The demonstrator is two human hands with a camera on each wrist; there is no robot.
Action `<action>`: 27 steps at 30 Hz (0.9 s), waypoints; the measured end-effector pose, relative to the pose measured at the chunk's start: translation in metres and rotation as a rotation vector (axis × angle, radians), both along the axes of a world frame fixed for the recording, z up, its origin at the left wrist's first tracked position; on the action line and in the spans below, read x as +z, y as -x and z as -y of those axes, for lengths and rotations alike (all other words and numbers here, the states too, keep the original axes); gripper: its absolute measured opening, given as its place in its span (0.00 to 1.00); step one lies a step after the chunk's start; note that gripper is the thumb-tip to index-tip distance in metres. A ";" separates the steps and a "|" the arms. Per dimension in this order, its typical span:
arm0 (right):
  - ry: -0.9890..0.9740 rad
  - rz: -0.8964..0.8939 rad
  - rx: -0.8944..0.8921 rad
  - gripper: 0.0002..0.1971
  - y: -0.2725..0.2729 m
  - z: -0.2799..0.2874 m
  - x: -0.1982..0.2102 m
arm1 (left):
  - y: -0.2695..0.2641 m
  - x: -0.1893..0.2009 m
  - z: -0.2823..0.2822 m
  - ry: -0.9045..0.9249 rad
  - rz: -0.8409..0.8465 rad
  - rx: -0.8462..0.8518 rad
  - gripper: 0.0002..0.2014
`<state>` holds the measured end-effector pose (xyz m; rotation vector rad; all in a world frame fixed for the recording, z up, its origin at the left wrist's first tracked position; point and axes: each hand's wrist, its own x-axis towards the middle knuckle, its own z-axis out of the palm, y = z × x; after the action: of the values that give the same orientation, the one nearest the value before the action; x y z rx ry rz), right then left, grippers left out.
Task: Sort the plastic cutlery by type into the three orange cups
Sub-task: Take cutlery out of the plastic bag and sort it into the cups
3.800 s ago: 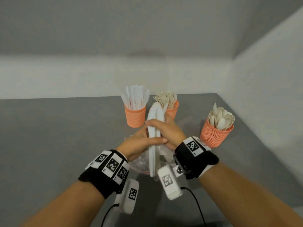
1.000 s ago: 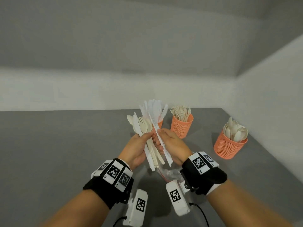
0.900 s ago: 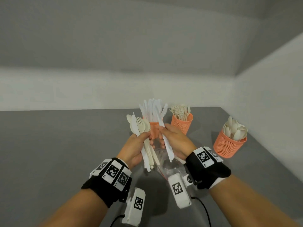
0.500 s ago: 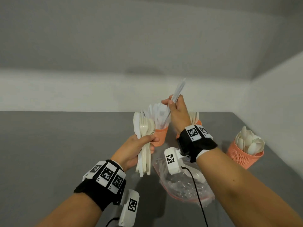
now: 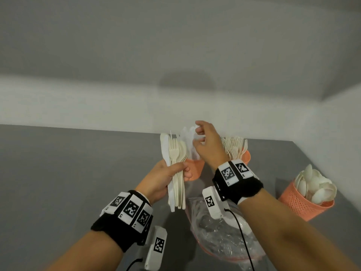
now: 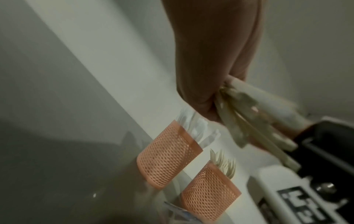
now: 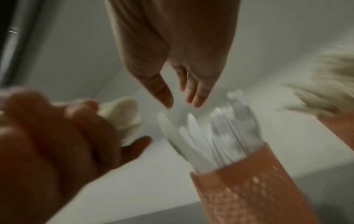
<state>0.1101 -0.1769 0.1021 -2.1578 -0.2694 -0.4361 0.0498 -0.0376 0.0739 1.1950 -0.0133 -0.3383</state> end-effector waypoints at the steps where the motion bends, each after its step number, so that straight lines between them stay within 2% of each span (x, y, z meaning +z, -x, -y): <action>1: -0.006 0.118 0.000 0.15 0.009 -0.003 0.007 | -0.001 -0.001 0.002 -0.047 0.037 0.012 0.05; 3: 0.038 0.128 0.061 0.02 0.028 -0.012 0.018 | -0.002 -0.002 0.010 -0.172 0.135 0.043 0.04; 6: 0.262 -0.121 0.074 0.16 0.044 -0.027 0.016 | -0.001 -0.002 0.021 -0.304 0.254 0.129 0.06; 7: 0.298 -0.153 0.051 0.17 0.045 -0.029 0.013 | 0.000 -0.002 0.024 -0.337 0.281 0.147 0.08; 9: 0.308 -0.172 0.022 0.16 0.044 -0.029 0.009 | 0.000 -0.007 0.028 -0.390 0.315 0.154 0.05; 10: 0.293 -0.186 0.019 0.15 0.043 -0.029 0.008 | 0.001 -0.009 0.028 -0.397 0.313 0.164 0.10; 12: 0.196 -0.213 0.032 0.13 0.040 -0.026 0.006 | 0.001 -0.011 0.026 -0.327 0.307 0.155 0.22; 14: 0.012 -0.261 0.041 0.10 0.038 -0.024 0.006 | 0.000 -0.011 0.023 -0.177 0.302 0.102 0.26; 17: -0.327 -0.323 0.065 0.08 0.038 -0.021 0.012 | 0.002 -0.008 0.019 -0.026 0.264 0.009 0.23; 19: -0.581 -0.270 0.094 0.07 0.038 -0.015 0.022 | 0.001 -0.011 0.015 0.010 0.195 -0.014 0.16; 21: -0.756 -0.183 0.112 0.07 0.034 -0.004 0.031 | -0.001 -0.015 0.011 0.053 0.094 -0.024 0.14; 22: -0.784 -0.158 0.113 0.06 0.031 0.002 0.033 | -0.002 -0.017 0.009 0.082 0.056 -0.035 0.15; 24: -0.714 -0.200 0.098 0.04 0.022 0.011 0.028 | -0.002 -0.018 0.008 0.147 0.019 -0.078 0.16; 27: -0.575 -0.425 0.131 0.05 0.016 0.013 0.012 | -0.001 -0.012 0.009 0.211 0.016 -0.208 0.16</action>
<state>0.0940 -0.1896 0.1138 -1.6032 -0.0340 0.0321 0.0504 -0.0464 0.0616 0.9890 -0.1844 -0.4973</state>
